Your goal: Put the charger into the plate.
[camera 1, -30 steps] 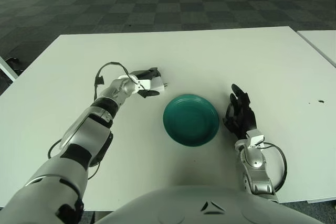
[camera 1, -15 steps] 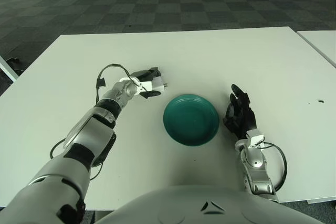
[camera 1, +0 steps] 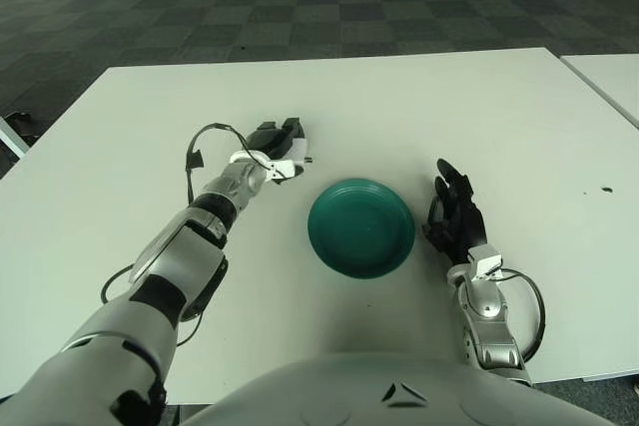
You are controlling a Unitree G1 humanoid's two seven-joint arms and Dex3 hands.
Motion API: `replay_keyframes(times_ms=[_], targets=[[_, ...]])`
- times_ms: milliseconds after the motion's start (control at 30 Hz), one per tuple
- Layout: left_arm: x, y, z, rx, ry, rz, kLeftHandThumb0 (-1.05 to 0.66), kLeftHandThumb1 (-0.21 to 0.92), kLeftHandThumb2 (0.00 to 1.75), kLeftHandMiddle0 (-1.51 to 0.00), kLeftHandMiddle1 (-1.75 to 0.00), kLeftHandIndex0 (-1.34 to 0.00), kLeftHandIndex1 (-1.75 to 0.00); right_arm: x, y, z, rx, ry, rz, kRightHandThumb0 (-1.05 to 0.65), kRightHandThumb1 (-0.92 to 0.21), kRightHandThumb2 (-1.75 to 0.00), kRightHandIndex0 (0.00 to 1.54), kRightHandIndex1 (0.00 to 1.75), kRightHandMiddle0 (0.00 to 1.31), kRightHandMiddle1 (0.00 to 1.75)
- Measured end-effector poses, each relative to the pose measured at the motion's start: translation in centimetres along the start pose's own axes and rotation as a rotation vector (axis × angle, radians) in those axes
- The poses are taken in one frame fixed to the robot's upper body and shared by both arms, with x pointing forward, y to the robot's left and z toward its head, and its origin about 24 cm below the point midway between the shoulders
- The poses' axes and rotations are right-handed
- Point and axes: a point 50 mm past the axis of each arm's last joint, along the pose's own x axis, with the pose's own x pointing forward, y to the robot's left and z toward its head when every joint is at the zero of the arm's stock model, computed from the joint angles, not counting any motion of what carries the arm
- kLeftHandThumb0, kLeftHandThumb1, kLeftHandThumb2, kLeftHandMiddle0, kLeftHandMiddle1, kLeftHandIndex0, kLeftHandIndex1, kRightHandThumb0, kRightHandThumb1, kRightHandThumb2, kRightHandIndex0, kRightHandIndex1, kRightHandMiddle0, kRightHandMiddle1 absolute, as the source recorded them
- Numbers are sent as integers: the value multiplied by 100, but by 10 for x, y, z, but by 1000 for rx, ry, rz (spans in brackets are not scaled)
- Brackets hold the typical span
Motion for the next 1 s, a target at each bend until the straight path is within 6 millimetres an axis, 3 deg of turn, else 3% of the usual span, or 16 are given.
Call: replay_keyframes(times_ms=[300, 1000], targets=[[-1, 0, 1, -61, 3, 56, 0, 23, 138, -72, -161, -46, -175, 1, -1, 0, 10, 2, -4, -85, -92, -88, 13, 1, 0, 42], [-9, 8, 2, -86, -94, 125, 0, 16, 147, -75, -165, -51, -175, 2, -1, 0, 13, -2, -10, -83, -92, -89, 14, 0, 0, 43]])
